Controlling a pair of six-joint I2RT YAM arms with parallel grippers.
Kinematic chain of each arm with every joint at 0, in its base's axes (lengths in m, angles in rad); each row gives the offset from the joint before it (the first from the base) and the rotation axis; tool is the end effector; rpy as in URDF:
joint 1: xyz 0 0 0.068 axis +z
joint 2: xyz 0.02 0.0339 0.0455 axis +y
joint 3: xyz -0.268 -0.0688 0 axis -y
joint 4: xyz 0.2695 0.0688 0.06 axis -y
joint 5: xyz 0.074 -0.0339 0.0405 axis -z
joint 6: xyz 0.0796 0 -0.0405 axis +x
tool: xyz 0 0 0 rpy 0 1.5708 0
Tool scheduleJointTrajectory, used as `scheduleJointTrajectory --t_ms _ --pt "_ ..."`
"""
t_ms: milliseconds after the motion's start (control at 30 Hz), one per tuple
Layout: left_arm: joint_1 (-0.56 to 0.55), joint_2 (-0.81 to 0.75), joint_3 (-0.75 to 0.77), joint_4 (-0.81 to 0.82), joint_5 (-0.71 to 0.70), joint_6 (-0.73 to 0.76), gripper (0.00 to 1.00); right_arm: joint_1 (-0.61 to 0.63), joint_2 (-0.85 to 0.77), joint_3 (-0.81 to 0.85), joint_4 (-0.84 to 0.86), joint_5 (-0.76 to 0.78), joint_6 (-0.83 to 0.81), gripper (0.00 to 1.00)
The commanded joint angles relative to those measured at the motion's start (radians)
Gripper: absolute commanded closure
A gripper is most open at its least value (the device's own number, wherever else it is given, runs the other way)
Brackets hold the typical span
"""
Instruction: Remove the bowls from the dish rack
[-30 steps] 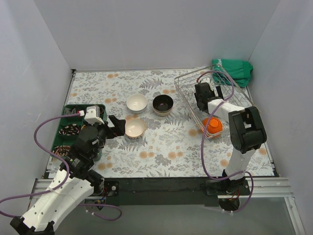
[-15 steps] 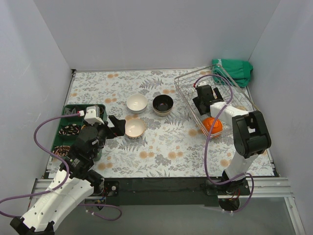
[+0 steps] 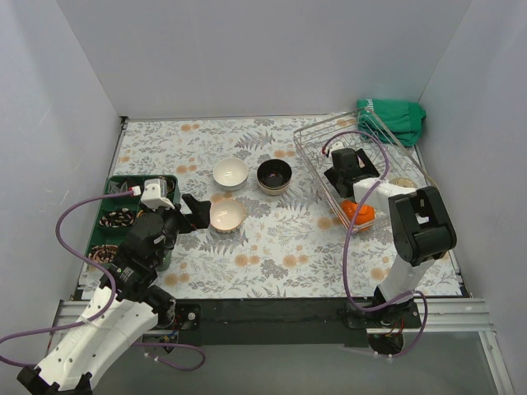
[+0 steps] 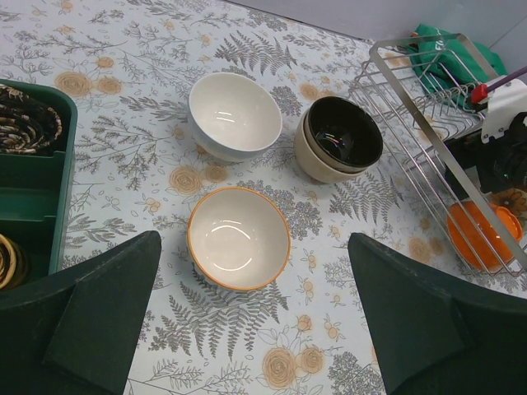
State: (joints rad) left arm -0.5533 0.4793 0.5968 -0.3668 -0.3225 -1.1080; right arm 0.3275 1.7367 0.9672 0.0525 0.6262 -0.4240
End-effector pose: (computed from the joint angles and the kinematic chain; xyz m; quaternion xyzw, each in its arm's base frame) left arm 0.1729 -0.0772 0.2914 -0.3081 0.7225 -0.3618 0.5021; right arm 0.3975 0.0858 0.1424 -0.1992 0.8524 -0.2990 0.3799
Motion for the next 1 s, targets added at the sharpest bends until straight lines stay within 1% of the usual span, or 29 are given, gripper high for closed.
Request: scheduleJointTrajectory --t_ms 0,167,300,533,567,633,667,767,967 --pt "0.006 -0.005 -0.008 -0.012 0.01 0.014 0.02 -0.004 0.081 -0.03 0.027 -0.016 -0.035 0.01" --pt "0.006 -0.002 -0.006 -0.012 0.011 0.016 0.02 -0.002 0.122 -0.048 0.05 0.021 -0.058 0.01" --pt "0.007 0.002 -0.006 -0.011 0.013 0.016 0.02 0.004 0.124 -0.062 0.078 0.064 -0.078 0.09" --pt "0.01 0.004 -0.006 -0.012 0.013 0.016 0.02 0.05 0.09 -0.056 0.104 0.116 -0.093 0.31" --pt "0.01 0.007 -0.006 -0.011 0.013 0.016 0.02 0.054 0.074 -0.05 0.104 0.115 -0.093 0.37" --pt "0.012 0.007 -0.006 -0.014 0.013 0.016 0.02 0.062 0.057 -0.045 0.104 0.113 -0.085 0.43" --pt "0.012 0.007 -0.006 -0.012 0.013 0.016 0.02 0.064 0.043 -0.036 0.104 0.113 -0.081 0.52" --pt "0.012 0.008 -0.006 -0.012 0.011 0.016 0.02 0.064 0.011 -0.025 0.102 0.116 -0.064 0.63" --pt "0.015 0.012 -0.009 -0.014 0.011 0.017 0.02 0.062 -0.045 -0.009 0.098 0.092 -0.019 0.64"
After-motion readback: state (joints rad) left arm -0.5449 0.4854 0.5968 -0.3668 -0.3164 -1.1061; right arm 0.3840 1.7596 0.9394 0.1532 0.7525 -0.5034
